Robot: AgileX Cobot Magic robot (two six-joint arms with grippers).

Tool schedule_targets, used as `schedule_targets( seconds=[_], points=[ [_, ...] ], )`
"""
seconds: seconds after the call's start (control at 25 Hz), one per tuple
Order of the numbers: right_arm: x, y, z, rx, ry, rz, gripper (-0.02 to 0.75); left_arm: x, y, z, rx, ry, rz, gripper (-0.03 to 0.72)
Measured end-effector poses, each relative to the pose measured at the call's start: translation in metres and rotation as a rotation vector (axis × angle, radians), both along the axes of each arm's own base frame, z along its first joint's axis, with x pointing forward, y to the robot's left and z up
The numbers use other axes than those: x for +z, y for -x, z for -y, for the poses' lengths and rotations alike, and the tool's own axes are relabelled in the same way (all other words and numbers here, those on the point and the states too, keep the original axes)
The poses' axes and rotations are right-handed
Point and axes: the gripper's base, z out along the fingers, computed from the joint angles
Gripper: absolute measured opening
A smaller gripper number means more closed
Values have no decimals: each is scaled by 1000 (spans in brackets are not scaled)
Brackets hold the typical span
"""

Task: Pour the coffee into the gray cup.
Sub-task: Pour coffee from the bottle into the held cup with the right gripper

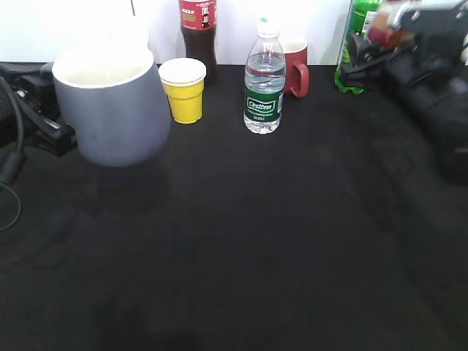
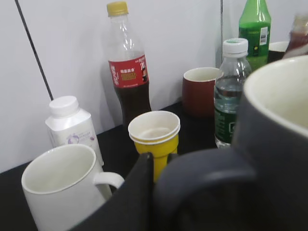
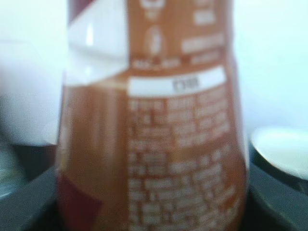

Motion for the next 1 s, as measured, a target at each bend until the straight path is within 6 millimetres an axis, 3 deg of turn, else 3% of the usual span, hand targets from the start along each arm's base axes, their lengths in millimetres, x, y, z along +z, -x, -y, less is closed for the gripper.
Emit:
schedule_targets(
  seconds=[0.16, 0.44, 0.76, 1.0],
  points=[
    [49, 38, -31, 262, 63, 22, 529, 0, 1, 1, -11, -11, 3, 51],
    [44, 91, -109, 584, 190, -30, 529, -4, 8, 10, -149, -77, 2, 51],
    [36, 100, -117, 680, 756, 187, 529, -10, 16, 18, -274, -122, -43, 51],
    [40, 99, -117, 636, 951, 336, 529, -16, 16, 16, -264, -190, -83, 50]
  ],
)
